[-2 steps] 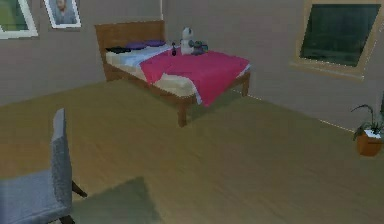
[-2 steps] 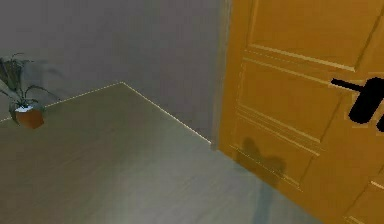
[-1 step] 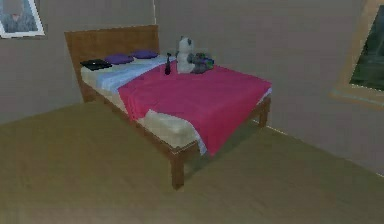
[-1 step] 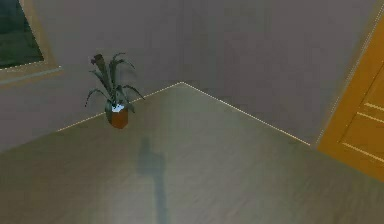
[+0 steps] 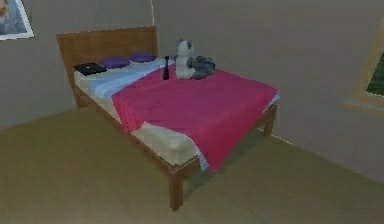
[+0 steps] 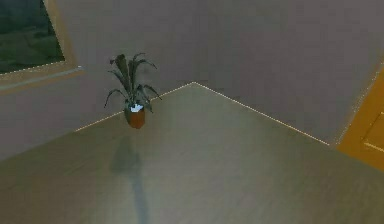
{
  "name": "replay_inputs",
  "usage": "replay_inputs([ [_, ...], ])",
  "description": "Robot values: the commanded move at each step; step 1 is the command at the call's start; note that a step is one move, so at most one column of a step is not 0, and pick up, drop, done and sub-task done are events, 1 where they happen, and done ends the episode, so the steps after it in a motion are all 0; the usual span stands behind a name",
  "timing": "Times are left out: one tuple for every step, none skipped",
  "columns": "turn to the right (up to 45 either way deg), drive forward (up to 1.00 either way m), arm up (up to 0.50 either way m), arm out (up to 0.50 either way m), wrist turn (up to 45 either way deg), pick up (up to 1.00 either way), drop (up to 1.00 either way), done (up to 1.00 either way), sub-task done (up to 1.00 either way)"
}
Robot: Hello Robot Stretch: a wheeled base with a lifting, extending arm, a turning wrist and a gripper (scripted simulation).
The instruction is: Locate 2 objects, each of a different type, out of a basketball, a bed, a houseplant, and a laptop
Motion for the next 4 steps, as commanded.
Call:
replay_inputs([
  [-27.0, 0.00, 0.00, 0.00, 0.0, 0.00, 0.00, 0.00, 0.00],
  [0.0, 0.30, 0.00, 0.00, 0.0, 0.00, 0.00, 0.00, 0.00],
  [18.0, 0.00, 0.00, 0.00, 0.0, 0.00, 0.00, 0.00, 0.00],
  [0.0, 0.00, 0.00, 0.00, 0.0, 0.00, 0.00, 1.00, 0.00],
])
